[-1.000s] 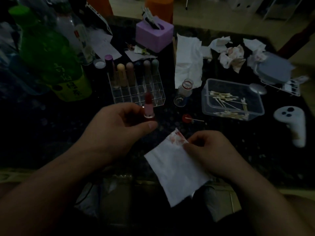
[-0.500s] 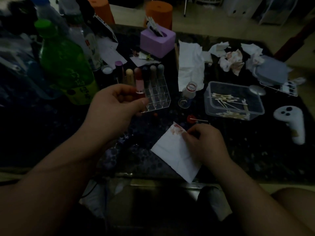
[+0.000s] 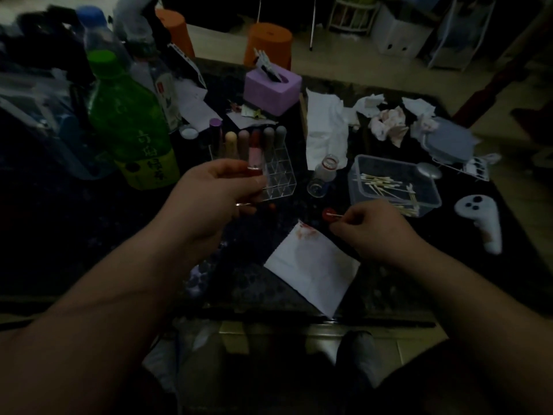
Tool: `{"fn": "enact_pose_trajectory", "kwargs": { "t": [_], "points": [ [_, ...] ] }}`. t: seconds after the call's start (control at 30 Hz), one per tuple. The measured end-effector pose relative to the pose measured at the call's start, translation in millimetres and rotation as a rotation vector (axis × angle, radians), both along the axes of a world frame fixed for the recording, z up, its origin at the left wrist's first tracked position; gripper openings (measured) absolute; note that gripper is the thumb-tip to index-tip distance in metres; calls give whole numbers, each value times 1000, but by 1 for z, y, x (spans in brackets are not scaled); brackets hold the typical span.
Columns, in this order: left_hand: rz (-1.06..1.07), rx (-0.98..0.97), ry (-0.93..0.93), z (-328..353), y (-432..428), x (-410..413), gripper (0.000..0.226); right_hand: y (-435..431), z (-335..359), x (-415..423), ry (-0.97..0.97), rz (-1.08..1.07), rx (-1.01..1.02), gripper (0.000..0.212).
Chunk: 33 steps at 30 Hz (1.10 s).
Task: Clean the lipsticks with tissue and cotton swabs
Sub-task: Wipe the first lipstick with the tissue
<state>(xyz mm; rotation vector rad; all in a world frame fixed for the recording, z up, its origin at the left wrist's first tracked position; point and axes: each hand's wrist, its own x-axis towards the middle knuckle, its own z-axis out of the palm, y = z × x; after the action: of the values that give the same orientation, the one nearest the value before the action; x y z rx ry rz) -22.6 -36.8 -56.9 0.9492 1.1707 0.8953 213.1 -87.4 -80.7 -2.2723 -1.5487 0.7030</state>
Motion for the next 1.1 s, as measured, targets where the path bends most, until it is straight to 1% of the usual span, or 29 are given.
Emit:
{"fn": "enact_pose_trajectory", "kwargs": {
  "t": [0.03,0.07,0.13,0.17,0.23,0.3,0.4,0.53,0.67,0.8,0.93,1.1],
  "points": [
    [17,-4,-5,0,1,0,13,-1,1,3,125,-70,7,29],
    [29,-5,-6,0,1,1,13,-3,0,6,328,-191,5,30],
    [39,-9,-2,-2,-1,2,13,-7,-16,13,774,-468,-34,20],
    [37,-10,5,-3,-2,3,13,-9,-26,17,944,-588,-57,15],
    [24,-3,21,-6,-4,4,13,-10,-41,21,1144,-763,-78,13],
    [3,9,32,-7,-7,6,12,-8,-50,22,1235,-837,-73,17],
    [-15,11,4,-6,-9,10,14,0,-53,22,1249,-848,-65,19],
    [-43,-20,-17,-10,-7,22,36,12,-58,30,1201,-810,8,9],
    [-55,-39,-2,-15,-2,38,34,19,-63,33,1007,-665,60,5],
    [-58,-42,13,-18,1,45,34,24,-63,36,799,-593,128,1],
    [-56,-82,48,-18,-2,49,34,28,-60,37,677,-515,155,8],
    [-90,-130,45,-16,-10,54,17,31,-62,37,597,-433,181,12]
  ]
}}
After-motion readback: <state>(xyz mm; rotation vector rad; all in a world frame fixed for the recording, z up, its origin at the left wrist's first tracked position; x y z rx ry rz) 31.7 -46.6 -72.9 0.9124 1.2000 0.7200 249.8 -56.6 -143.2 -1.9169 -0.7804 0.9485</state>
